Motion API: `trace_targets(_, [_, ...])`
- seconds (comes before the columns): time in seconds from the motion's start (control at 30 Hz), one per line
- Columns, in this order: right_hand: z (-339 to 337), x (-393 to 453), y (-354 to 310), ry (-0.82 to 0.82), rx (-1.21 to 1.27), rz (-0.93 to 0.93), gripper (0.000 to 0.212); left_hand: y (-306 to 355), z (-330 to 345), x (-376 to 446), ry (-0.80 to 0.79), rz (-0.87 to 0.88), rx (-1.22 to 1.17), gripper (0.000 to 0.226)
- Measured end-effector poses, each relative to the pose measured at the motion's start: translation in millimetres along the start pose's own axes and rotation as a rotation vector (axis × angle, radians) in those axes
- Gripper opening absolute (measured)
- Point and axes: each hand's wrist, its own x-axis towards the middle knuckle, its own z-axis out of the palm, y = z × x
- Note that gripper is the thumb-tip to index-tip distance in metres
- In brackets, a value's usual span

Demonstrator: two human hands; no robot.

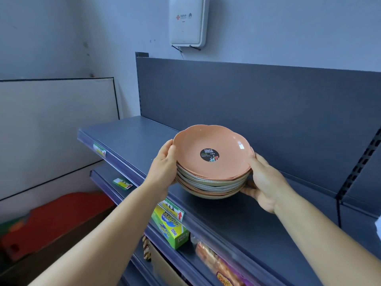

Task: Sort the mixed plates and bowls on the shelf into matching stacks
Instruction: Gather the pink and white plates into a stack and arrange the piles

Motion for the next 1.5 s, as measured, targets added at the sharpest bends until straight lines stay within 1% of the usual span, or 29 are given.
trace_targets(0.1, [32.6,13.3,-0.8,-0.030,-0.005,-0.011,0.033,1.6,-31.0,16.8,0.023,0.025,0.007,0.033])
trace_targets(0.27, [97.6,37.0,-1.6,-0.058,0.015,-0.015,0.035,7.4,-89.9,56.1,0.015,0.061,0.032,0.035])
trace_targets(0.43, [162.2,59.7,-4.6,-0.067,0.036,-0.011,0.035,11.8,-147.2,101.6,-0.027,0.060,0.054,0.031])
trace_targets(0.57, [201.5,78.1,-3.3,-0.073,0.056,0.004,0.033,13.9,-179.7,131.5,-0.019,0.028,0.056,0.030])
trace_targets(0.73, [237.0,104.0,-3.0,-0.101,0.056,0.025,0.031,13.8,-202.9,164.9,0.020,0.000,0.078,0.033])
trace_targets(0.93, [266.8,139.1,-7.8,-0.173,0.055,0.053,0.031,17.0,-221.4,205.7,0.079,-0.043,0.091,0.038])
trace_targets(1.17, [298.8,167.6,-11.6,-0.179,0.056,0.066,0.035,18.7,-241.2,250.7,0.097,-0.062,0.103,0.042])
trace_targets(1.33, [324.2,181.7,-9.7,-0.148,0.059,0.066,0.037,15.4,-254.0,284.7,0.074,-0.079,0.092,0.041])
trace_targets(1.5, [350.5,190.0,-3.6,-0.051,0.078,0.067,0.036,12.0,-269.6,318.4,0.004,-0.095,0.133,0.045])
